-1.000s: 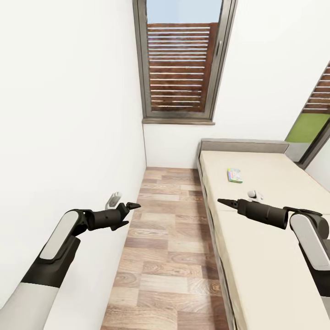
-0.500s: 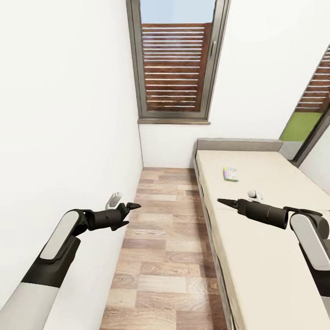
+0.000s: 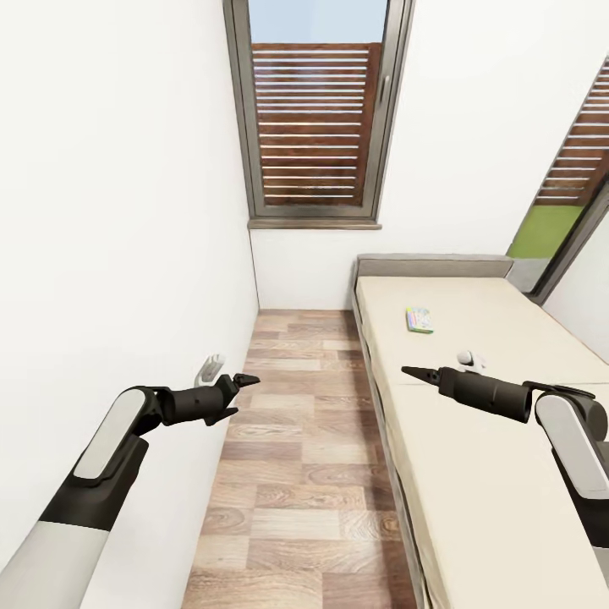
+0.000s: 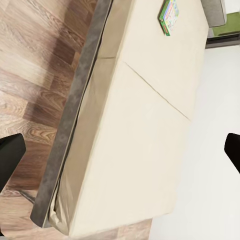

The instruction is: Put all the toys in the child's room - the three board games (two on the bed and one on the table), the two jigsaw puzzles on the table, and the tennis ball on the table - inside the toy box on the table in the child's room.

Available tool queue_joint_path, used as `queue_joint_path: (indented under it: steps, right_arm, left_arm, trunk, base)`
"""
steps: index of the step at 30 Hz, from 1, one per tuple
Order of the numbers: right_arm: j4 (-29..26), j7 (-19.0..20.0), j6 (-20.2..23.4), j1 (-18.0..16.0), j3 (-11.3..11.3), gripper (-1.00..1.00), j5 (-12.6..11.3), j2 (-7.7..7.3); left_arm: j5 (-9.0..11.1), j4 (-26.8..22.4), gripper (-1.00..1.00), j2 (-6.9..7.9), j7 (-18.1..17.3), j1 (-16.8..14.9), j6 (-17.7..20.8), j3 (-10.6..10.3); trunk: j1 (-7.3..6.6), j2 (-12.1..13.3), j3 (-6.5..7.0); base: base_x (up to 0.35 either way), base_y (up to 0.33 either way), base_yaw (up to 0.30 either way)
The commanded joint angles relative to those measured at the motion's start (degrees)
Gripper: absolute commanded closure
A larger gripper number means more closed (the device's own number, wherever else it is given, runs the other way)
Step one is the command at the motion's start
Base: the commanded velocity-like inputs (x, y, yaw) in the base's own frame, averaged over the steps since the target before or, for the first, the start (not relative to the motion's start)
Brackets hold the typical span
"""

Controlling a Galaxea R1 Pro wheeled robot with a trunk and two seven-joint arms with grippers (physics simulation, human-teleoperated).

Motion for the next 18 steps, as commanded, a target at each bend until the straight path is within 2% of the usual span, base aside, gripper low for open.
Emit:
queue_joint_path:
  steps: [1,12,18]
  right_arm:
    - [0.0,0.6,0.2,-0.1,-0.1,-1.00,0.6,0.00]
    - [0.0,0.6,0.2,-0.1,-0.1,-1.00,0.6,0.04]
    - [0.0,0.6,0.2,0.0,0.0,-1.00,0.6,0.05]
  left_arm:
    - [0.6,-0.1,-1.00,0.04,0.6,-0.1,-0.1,-0.1]
    - [0.6,-0.1,-1.00,0.04,0.6,0.0,-0.1,0.0]
    - [0.6,-0.1,-1.00,0.04,0.6,0.0,-0.1,-0.1]
  trunk:
    - [0.03,-0.1,-0.11]
    - [0.03,-0.1,-0.11]
    - [0.03,-0.1,-0.11]
  base:
    - [0.000,0.000,-0.018]
    - [0.001,0.000,-0.008]
    - [0.067,0.021,-0.002]
